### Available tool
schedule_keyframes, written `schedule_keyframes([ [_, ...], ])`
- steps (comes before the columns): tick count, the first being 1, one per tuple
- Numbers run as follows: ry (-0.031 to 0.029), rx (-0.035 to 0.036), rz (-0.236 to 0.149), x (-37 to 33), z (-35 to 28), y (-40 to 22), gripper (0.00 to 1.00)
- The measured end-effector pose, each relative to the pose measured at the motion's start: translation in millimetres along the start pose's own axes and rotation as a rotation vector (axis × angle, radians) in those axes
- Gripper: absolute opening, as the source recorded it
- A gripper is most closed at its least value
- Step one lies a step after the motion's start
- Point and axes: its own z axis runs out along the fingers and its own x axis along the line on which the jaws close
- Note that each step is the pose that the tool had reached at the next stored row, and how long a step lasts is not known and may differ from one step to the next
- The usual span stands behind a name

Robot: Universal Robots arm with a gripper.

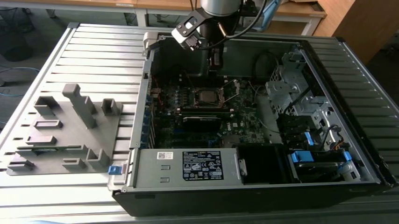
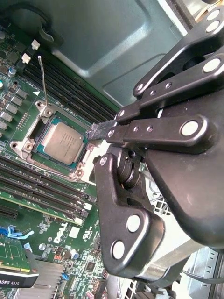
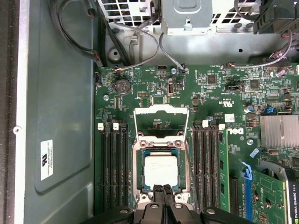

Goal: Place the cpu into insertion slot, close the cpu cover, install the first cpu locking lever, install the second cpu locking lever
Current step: 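Close the cpu cover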

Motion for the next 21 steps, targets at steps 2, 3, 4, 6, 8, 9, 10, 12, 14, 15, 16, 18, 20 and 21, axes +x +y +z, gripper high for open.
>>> schedule_keyframes([
  [2, 0.0, 0.0, 0.0, 0.0, -0.1, 0.0, 0.11],
  [3, -0.0002, 0.0001, 0.0, 0.0, -0.2, 0.0, 0.11],
  [4, -0.0002, 0.0001, 0.0, 0.0, -0.2, 0.0, 0.11],
  [6, -0.0002, 0.0001, 0.0, 0.0, -0.2, 0.0, 0.11],
  [8, 0.0, 0.0004, -0.006, 0.0, -0.1, 0.4, 0.11],
  [9, 0.0002, 0.0005, -0.012, 0.0, -0.1, 0.6, 0.11],
  [10, 0.0004, 0.0006, -0.018, 0.0, 0.0, 0.9, 0.11],
  [12, 0.0011, 0.0007, -0.026, 0.0, 0.2, 1.7, 0.11],
  [14, 0.0013, 0.0009, -0.03, 0.1, 0.3, 3.7, 0.11],
  [15, 0.0013, 0.0009, -0.031, 0.2, 0.4, 5.2, 0.11],
  [16, 0.0014, 0.0009, -0.031, 0.2, 0.6, 7.0, 0.11],
  [18, 0.0014, 0.0008, -0.031, 0.4, 0.9, 11.2, 0.11],
  [20, 0.0014, 0.0008, -0.031, 0.5, 1.2, 15.6, 0.11],
  [21, 0.0014, 0.0008, -0.031, 0.6, 1.4, 18.0, 0.11],
])
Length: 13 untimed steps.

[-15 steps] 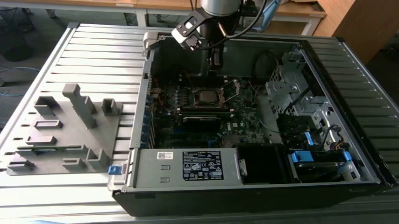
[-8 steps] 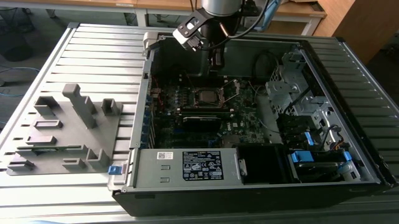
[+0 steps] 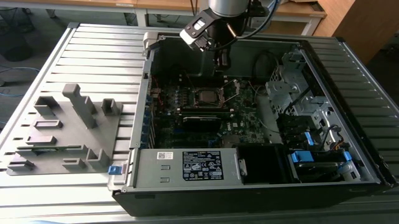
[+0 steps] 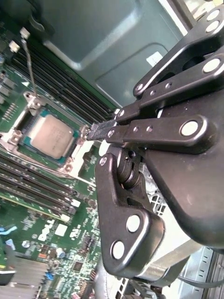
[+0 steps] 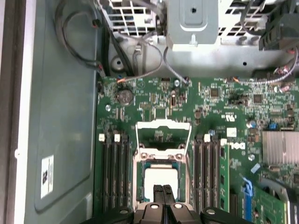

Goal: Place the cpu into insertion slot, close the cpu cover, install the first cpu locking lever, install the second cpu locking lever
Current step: 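Close the cpu cover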

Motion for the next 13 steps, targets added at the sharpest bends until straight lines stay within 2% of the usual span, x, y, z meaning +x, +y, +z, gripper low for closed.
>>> schedule_keyframes([
  [13, -0.0002, 0.0001, 0.0, 0.0, 3.8, 34.7, 0.11],
])
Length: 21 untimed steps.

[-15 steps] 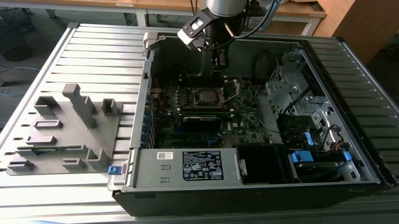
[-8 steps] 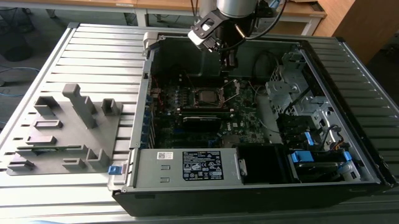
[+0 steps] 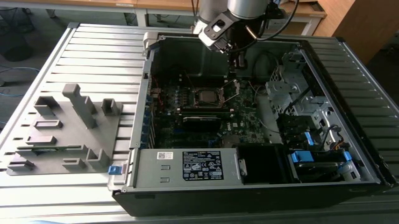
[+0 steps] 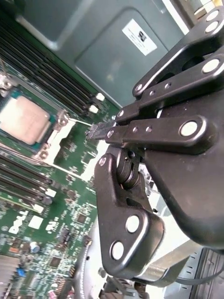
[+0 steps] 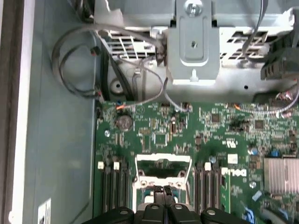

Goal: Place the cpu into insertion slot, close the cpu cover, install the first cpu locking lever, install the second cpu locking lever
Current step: 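Close the cpu cover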

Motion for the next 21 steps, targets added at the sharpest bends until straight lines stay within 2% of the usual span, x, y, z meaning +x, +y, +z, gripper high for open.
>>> schedule_keyframes([
  [8, 0.0001, 0.0, 0.0, 0.0, 4.0, 22.2, 0.11],
  [15, 0.0004, 0.0003, 0.0, 0.0, 8.8, 45.0, 0.11],
  [21, 0.0002, 0.0003, 0.0, -0.2, 19.0, 50.8, 0.11],
])
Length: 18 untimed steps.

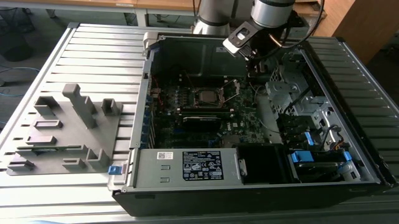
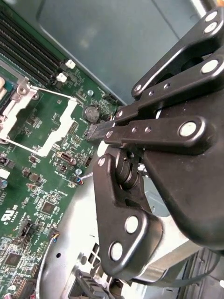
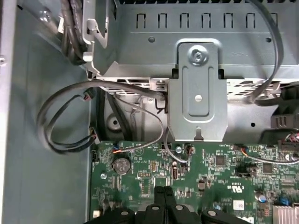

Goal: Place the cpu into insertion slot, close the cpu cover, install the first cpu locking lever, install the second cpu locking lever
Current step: 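Close the cpu cover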

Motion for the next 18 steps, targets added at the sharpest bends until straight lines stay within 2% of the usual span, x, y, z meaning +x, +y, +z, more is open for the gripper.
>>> schedule_keyframes([
  [15, -0.0019, 0.0001, 0.0, -0.6, 27.0, -0.7, 0.11],
  [18, -0.0021, 0.0002, 0.0, -0.7, 27.9, -0.8, 0.11],
])
